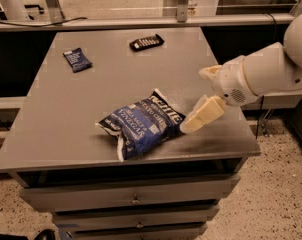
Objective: Move blue chip bag near rxbar chocolate
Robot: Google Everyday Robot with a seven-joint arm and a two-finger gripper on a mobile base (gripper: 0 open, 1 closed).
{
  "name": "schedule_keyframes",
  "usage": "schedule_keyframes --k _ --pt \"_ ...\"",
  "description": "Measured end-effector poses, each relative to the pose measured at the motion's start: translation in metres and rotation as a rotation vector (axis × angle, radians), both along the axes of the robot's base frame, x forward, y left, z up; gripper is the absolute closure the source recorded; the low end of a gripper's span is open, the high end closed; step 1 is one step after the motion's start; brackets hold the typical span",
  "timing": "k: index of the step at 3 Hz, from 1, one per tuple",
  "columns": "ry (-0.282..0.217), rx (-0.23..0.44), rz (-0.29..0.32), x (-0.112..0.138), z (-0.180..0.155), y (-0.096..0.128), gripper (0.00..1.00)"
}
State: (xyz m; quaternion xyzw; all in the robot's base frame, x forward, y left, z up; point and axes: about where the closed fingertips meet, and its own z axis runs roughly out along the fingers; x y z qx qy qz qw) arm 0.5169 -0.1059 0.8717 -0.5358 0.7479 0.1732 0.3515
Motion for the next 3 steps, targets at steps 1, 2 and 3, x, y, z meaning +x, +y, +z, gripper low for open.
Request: schedule_keyframes --k 1,2,3 --pt "0.009 0.049 0.009 0.000 -0.010 0.017 0.00" --pt "0.017 0.088 0.019 0.003 -0.017 0.032 0.00" --pt "0.041 0.113 0.042 0.000 -0.026 0.047 0.18"
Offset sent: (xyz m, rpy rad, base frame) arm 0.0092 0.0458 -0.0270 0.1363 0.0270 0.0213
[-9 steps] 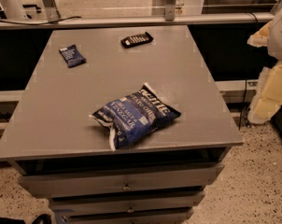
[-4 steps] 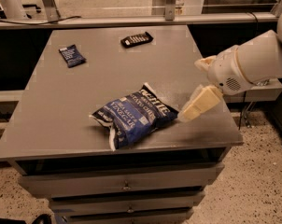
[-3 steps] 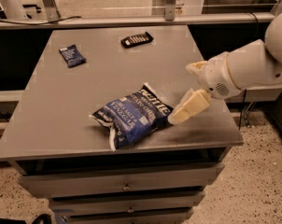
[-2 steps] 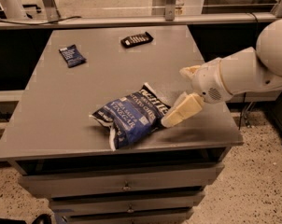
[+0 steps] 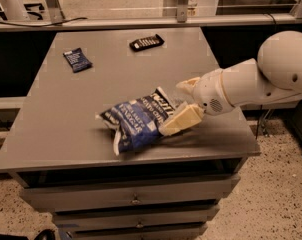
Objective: Move blue chip bag near rxbar chocolate
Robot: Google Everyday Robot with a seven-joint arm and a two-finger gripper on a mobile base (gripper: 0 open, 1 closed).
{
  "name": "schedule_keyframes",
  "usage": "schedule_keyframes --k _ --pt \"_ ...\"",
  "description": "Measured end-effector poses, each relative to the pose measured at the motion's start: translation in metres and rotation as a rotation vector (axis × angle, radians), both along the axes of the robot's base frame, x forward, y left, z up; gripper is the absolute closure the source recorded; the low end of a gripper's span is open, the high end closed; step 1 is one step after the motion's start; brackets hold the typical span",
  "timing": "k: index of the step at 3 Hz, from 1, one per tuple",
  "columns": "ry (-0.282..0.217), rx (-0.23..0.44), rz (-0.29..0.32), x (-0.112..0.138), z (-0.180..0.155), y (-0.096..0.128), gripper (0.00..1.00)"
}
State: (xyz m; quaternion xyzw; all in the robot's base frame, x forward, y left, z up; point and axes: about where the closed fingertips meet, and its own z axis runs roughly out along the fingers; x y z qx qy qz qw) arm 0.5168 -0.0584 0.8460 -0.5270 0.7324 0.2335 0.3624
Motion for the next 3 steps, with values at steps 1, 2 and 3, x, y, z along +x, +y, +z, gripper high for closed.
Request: schedule_keyframes --k 1,2,3 --pt "0.025 0.015 0.008 -0.006 -0.007 0.007 0.41" --pt "0.034 0.016 -0.006 -0.008 -0.007 0.004 0.65" --pt "0.021 0.012 -0.043 -0.003 0.005 -0.007 0.88"
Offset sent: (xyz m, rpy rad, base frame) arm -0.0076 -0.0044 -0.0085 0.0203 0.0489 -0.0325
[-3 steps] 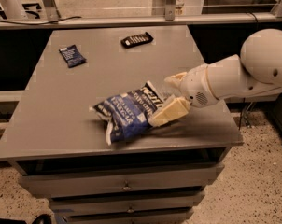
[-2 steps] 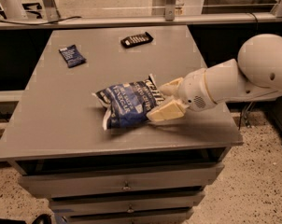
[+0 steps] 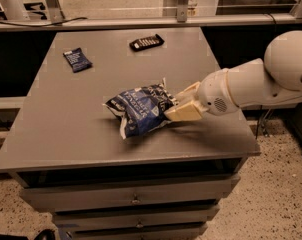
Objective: Move blue chip bag near rxbar chocolate
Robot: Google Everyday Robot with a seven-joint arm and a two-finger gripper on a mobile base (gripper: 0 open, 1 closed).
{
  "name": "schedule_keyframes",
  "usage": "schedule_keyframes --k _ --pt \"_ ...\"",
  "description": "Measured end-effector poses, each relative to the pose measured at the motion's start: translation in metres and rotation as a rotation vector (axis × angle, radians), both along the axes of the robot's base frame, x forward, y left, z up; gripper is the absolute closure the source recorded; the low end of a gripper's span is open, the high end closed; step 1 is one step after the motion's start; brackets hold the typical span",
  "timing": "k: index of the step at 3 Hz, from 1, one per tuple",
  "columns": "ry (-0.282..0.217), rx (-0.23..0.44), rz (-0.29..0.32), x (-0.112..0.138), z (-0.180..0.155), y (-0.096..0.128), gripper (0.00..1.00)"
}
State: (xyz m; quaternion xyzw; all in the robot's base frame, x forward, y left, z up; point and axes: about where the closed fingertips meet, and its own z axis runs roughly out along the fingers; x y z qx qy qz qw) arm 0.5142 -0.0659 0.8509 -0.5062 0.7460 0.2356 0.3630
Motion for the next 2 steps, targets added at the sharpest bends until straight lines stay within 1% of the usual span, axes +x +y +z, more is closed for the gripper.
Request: schedule_keyframes --k 1,2 --pt "-0.027 -0.010 -0.078 0.014 0.021 -0.021 1.00" --pt "-0.042 -0.017 -0.252 0.020 0.052 -0.058 1.00"
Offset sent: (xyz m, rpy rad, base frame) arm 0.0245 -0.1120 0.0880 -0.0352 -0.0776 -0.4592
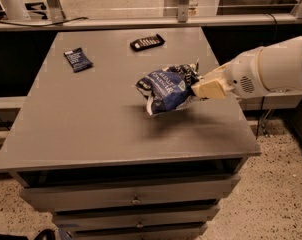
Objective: Move blue chip bag near rxbar chocolate
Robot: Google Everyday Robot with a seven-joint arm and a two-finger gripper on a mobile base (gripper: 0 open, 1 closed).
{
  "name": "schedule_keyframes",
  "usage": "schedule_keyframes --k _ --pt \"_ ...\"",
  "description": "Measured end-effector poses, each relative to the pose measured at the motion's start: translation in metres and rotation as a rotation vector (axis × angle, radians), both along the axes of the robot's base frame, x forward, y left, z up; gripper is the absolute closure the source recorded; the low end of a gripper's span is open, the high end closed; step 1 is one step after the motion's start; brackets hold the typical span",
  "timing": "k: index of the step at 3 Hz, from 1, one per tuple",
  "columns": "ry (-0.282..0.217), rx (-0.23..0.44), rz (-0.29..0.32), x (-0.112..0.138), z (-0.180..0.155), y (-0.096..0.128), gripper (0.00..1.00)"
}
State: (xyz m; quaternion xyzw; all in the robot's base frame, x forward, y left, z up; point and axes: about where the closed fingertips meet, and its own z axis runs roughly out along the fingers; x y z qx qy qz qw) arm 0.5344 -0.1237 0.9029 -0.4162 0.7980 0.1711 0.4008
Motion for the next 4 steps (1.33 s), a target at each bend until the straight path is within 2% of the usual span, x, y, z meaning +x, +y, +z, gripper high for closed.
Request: schedule_keyframes --k 1,2,3,4 --pt "0.000 0.000 0.000 0.000 0.000 0.000 1.00" --pt "-0.046 0.029 -0.056 0.029 0.007 -0.008 1.00" --pt "-0.123 0.040 -0.129 0.100 0.015 -0.025 1.00" --pt "-0.176 0.013 -0.173 0.177 0.013 -0.043 1.00"
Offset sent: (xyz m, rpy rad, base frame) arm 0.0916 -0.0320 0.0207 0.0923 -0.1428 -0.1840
